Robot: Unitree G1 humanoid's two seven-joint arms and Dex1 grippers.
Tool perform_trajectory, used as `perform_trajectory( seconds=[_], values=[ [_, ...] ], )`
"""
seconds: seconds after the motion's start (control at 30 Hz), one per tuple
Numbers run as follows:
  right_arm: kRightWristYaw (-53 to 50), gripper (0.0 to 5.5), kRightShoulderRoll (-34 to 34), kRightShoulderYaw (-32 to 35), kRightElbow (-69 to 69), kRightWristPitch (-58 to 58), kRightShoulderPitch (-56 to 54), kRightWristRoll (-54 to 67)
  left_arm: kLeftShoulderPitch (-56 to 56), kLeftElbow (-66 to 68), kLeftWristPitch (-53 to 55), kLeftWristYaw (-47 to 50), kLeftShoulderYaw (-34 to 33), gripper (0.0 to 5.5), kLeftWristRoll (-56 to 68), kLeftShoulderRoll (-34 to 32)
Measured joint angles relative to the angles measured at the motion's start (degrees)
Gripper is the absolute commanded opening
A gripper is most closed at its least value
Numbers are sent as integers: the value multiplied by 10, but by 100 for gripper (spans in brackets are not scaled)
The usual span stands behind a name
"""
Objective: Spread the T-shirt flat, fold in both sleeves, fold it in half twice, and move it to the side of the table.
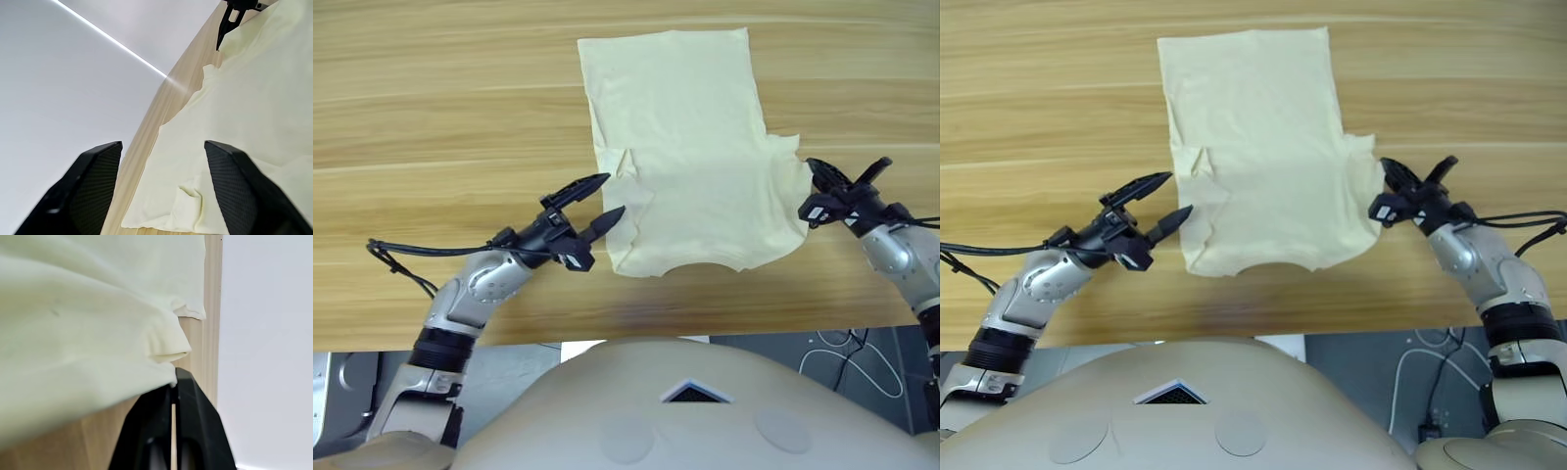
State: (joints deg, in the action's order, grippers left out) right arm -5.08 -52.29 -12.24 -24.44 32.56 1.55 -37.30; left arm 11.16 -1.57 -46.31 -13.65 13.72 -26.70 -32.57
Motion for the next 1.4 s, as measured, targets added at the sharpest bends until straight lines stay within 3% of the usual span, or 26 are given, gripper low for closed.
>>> perform_trajectory(
  seconds=[0.47,1.1,1.4],
  values=[
    [12,1,21,46,89,24,23,46,0,14,-8,-3,7,316,0,-1],
    [75,1,62,6,132,50,24,38,0,17,-8,-3,11,316,-1,1],
    [81,156,65,6,118,46,18,34,0,20,-8,-2,12,316,-2,6]
  ],
)
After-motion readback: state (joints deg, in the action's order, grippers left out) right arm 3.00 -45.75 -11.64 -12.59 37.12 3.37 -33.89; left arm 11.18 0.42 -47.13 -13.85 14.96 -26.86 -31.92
